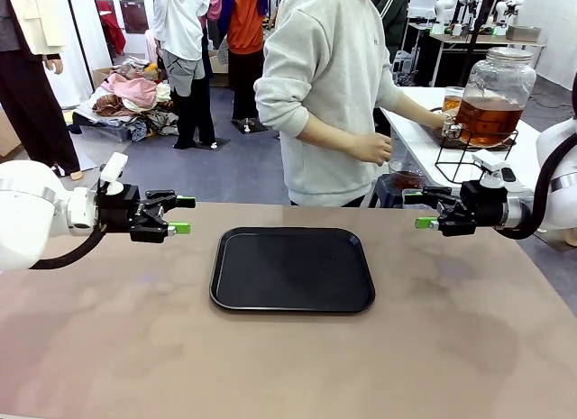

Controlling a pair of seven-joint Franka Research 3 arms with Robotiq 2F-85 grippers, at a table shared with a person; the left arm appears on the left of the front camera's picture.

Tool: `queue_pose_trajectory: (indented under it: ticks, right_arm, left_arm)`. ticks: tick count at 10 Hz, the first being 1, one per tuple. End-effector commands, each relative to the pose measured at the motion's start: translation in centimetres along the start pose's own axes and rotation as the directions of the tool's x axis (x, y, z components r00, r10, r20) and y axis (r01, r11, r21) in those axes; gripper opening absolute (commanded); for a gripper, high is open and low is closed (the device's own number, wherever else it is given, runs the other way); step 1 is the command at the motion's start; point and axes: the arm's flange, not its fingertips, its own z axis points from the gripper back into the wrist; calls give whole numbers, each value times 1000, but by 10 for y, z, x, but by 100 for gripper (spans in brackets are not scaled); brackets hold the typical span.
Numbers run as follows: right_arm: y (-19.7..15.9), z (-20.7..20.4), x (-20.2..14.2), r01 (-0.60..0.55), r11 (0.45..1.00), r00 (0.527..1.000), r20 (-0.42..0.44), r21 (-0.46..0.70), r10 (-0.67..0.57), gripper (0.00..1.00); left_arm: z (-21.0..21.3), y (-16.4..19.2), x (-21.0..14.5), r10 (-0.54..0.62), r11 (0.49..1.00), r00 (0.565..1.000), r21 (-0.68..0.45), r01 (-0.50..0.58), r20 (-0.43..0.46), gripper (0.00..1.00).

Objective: Pour the drink into the iced cup.
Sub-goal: Open the gripper to release the iced cup you were holding.

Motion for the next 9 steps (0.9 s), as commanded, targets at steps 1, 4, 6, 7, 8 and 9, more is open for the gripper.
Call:
queue_pose_trajectory:
  ticks: [1, 4, 6, 7, 8, 9]
  right_arm:
    - [-1, 0, 3, -4, 1000, 1000, -8, -3, 4, 100]
    - [-1, 0, 3, -4, 1000, 1000, -8, -3, 4, 100]
    - [-1, 0, 3, -4, 1000, 1000, -8, -3, 4, 100]
    - [-1, 0, 3, -4, 1000, 1000, -8, -3, 4, 100]
    - [-1, 0, 3, -4, 1000, 1000, -8, -3, 4, 100]
    - [-1, 0, 3, -4, 1000, 1000, -8, -3, 4, 100]
  left_arm:
    - [0, 0, 2, -1, 1000, 1000, 10, 1, 9, 100]
    - [0, 0, 2, -1, 1000, 1000, 10, 1, 9, 100]
    - [0, 0, 2, -1, 1000, 1000, 10, 1, 9, 100]
    - [0, 0, 2, -1, 1000, 1000, 10, 1, 9, 100]
    - [0, 0, 2, -1, 1000, 1000, 10, 1, 9, 100]
    - [0, 0, 2, -1, 1000, 1000, 10, 1, 9, 100]
